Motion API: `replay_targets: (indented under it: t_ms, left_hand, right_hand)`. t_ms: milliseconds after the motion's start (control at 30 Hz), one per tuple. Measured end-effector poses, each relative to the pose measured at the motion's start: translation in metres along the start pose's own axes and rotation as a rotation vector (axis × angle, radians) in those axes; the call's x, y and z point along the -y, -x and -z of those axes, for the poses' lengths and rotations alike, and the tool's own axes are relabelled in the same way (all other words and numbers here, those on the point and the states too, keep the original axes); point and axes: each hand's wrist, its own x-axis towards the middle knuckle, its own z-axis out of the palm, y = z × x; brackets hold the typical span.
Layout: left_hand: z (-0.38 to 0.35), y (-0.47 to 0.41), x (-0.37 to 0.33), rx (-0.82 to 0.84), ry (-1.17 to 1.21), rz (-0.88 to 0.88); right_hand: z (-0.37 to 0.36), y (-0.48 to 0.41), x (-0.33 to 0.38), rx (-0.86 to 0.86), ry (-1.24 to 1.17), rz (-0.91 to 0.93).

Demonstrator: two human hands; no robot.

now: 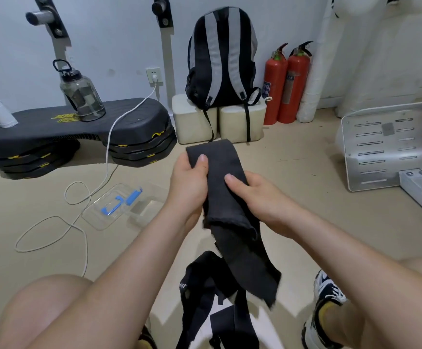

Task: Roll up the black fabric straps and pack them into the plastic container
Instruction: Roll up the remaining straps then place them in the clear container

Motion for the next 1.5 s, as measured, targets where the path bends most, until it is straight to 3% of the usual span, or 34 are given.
replay_targets:
  t_ms: [133, 300, 500, 634, 834, 934, 1034, 1134, 1268, 1501]
  left_hand:
    - [0.001, -0.002, -0.006, 0.058, 0.091, 0.044]
    - [-0.006, 0.013, 0.011, 0.277, -0.156, 0.118]
    - [-0.002, 0.009, 0.014, 0.078, -0.207, 0.09]
    - [-0.002, 0.006, 0.013, 0.04, -0.214, 0.082]
    - [0.0, 0.004, 0.007, 0.163, -0.106, 0.134]
    - [-0.001, 0.006, 0.008, 0.13, -0.147, 0.024]
    - [-0.001, 0.005, 0.006, 0.109, -0.131, 0.009]
    - [0.001, 0.003, 0.001, 0.099, -0.029, 0.055]
    - [0.002, 0.006, 0.001, 0.082, -0.018, 0.024]
    - [0.003, 0.009, -0.001, 0.063, -0.044, -0.046]
  right_hand:
    - [0.0, -0.002, 0.0, -0.135, 0.095, 0.06]
    - [-0.002, -0.006, 0.004, -0.306, -0.011, 0.055]
    - [-0.002, 0.003, 0.013, -0.026, -0.354, -0.109]
    - [-0.002, 0.002, 0.008, -0.043, -0.214, -0.085]
    - [0.007, -0.004, 0.006, -0.063, -0.162, -0.055]
    - [0.012, -0.003, 0.01, -0.08, 0.03, -0.057]
    - [0.016, -0.002, 0.013, -0.206, 0.25, 0.046]
    - [0.017, 0.003, 0.02, -0.164, 0.093, 0.127]
    - [0.014, 0.007, 0.023, 0.061, -0.011, -0.013]
    - [0.012, 0.007, 0.02, 0.153, -0.445, -0.147]
